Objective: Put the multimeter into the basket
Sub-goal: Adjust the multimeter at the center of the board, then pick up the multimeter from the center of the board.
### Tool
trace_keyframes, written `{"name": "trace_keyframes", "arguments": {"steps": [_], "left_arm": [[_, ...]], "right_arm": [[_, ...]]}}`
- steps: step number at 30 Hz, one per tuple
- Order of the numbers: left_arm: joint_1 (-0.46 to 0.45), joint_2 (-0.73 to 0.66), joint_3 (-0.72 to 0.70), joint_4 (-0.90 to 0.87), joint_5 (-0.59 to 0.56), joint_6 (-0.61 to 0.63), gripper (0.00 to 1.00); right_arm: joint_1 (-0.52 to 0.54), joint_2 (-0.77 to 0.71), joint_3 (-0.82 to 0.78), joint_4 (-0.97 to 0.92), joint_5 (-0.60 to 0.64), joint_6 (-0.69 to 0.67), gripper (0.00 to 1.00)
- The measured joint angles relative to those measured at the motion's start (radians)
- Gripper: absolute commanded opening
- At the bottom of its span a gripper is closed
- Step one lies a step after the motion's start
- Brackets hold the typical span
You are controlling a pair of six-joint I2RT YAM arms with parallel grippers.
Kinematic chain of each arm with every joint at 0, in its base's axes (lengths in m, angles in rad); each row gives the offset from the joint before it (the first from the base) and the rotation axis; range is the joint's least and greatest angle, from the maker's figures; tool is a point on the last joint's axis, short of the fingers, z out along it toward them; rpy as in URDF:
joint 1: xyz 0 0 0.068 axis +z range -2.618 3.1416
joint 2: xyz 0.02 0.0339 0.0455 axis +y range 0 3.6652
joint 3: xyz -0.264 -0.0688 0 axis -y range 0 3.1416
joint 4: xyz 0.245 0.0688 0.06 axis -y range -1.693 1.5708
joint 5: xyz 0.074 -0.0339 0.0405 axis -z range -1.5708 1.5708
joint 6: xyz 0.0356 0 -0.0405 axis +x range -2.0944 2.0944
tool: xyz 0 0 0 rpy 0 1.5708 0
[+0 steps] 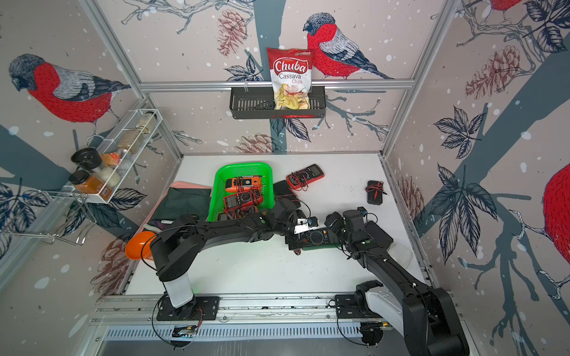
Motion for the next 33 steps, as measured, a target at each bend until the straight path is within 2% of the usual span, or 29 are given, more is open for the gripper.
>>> {"name": "trace_keyframes", "arguments": {"steps": [7,12,24,33], "left_arm": [[-0.034,0.082,0.076,-0.055,-0.048,0.0,0.98],[-0.051,0.146,0.146,-0.109,-0.081,0.003,0.97],[-0.055,0.244,0.243,-0.225,-0.111,0.032,0.98],[-0.055,0.301,0.304,-0.21,-0.079,0.039,0.97]], "right_arm": [[-0.152,-0.132,0.027,-0.06,-0.002,-0.062,1.0],[-0.216,-0.218,0.035,-0.109,-0.001,-0.093,1.0],[-0.246,-0.25,0.028,-0.157,-0.005,-0.112,1.0],[-0.249,-0.246,0.024,-0.156,-0.017,-0.112,1.0]]}}
